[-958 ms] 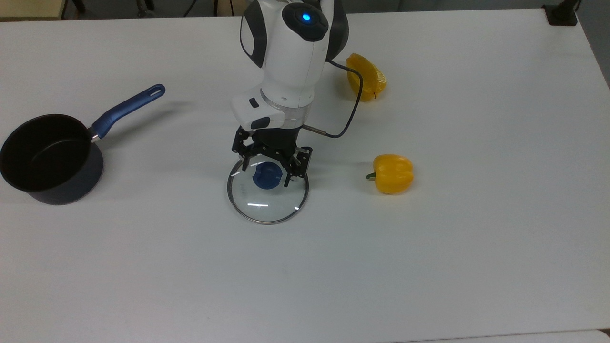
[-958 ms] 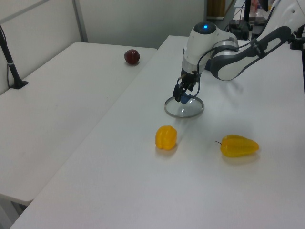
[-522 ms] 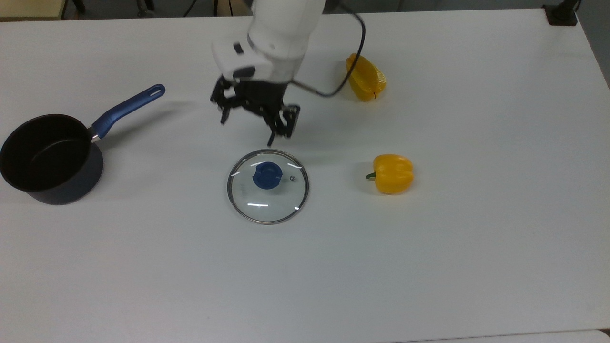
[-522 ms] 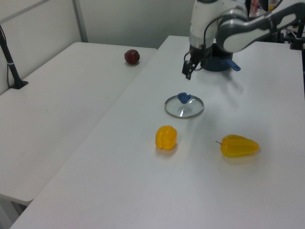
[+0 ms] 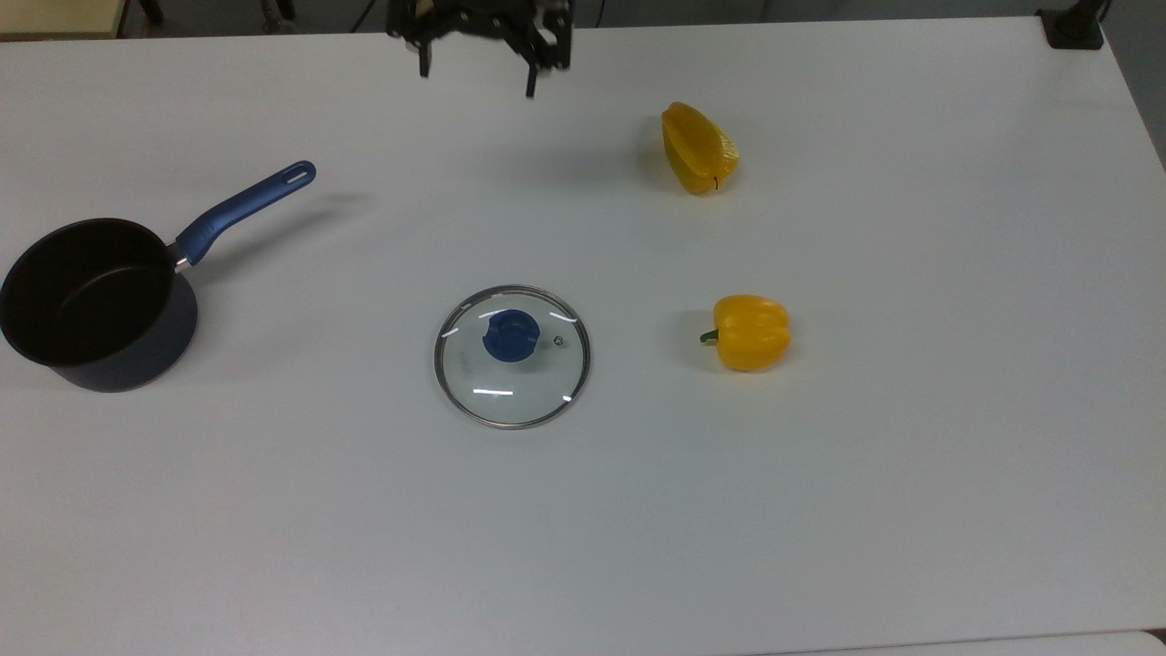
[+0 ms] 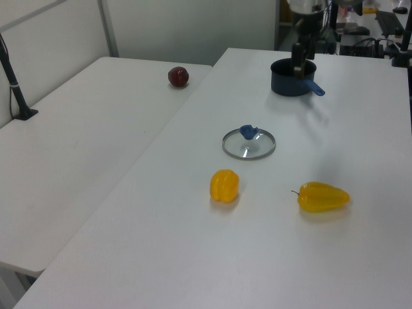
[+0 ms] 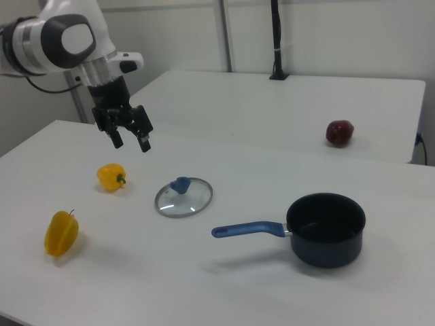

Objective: Open lid
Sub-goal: 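Open the gripper, release the lid, and raise the gripper away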

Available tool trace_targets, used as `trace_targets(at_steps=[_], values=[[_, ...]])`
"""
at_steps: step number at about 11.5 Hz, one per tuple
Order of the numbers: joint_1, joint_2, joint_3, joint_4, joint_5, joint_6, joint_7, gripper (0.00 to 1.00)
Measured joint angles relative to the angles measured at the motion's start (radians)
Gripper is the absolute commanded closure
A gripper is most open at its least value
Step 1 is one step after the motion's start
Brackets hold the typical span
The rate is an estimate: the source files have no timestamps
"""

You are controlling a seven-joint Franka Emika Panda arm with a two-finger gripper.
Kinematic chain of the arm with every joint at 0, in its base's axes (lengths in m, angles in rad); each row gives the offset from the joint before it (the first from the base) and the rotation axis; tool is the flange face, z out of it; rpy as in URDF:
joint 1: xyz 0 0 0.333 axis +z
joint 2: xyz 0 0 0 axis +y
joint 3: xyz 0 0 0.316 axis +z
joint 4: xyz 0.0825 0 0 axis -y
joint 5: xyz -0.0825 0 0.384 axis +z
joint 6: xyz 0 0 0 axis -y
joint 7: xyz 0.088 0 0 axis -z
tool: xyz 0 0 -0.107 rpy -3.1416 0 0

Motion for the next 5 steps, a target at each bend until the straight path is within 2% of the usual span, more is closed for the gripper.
trace_targets(at_steps=[2, 3, 5], values=[[-0.002, -0.051, -0.088, 0.0, 0.086, -0.064, -0.155, 0.0], [-0.005, -0.076, -0.122, -0.001, 0.105, -0.091, -0.201, 0.0], [-0.008, -0.106, -0.138, 0.001, 0.106, -0.108, -0.214, 0.0]])
